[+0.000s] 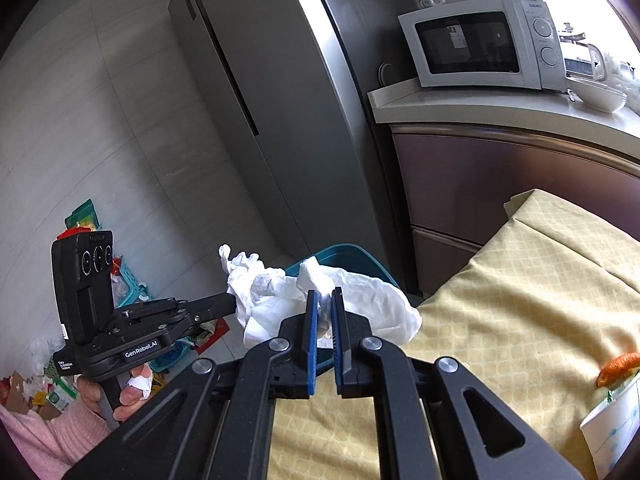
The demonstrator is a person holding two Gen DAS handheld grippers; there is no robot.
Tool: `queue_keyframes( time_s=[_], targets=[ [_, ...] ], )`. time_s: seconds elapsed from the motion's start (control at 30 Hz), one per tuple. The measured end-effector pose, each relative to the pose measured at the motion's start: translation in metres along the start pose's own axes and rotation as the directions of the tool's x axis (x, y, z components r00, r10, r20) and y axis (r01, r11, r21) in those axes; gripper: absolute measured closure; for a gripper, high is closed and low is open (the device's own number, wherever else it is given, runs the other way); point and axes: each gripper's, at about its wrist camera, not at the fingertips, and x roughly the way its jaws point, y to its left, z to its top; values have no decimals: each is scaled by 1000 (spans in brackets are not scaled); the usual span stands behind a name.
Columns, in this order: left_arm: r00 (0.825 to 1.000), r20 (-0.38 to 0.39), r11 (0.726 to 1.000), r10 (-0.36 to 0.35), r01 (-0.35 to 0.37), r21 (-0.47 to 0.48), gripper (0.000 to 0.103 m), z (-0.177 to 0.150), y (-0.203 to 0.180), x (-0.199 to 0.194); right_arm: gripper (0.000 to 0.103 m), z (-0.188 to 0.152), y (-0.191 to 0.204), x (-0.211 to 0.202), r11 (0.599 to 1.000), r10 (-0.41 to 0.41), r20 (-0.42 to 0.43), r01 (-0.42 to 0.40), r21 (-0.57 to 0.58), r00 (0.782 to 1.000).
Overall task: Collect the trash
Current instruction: 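Carry both held tissues over the teal bin, then open both tools to drop the tissues into the bin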
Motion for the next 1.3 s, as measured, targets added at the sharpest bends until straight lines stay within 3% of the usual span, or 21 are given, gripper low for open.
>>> queue_keyframes(
  time_s=[0.47, 0.83, 1.3],
  targets=[
    [994, -67, 996, 90, -90, 0, 102, -11, 21, 34, 97, 9, 10, 65, 999, 15, -123, -19, -37, 992],
    [986, -112, 992, 127, -128, 0, 102, -20, 32, 54, 97, 6, 9, 106, 999, -17, -198, 10, -37, 980],
    [977, -161, 989, 141, -146, -22, 101, -26, 43, 80, 93, 4, 7, 123, 999, -43, -241, 39, -22, 969]
  ],
)
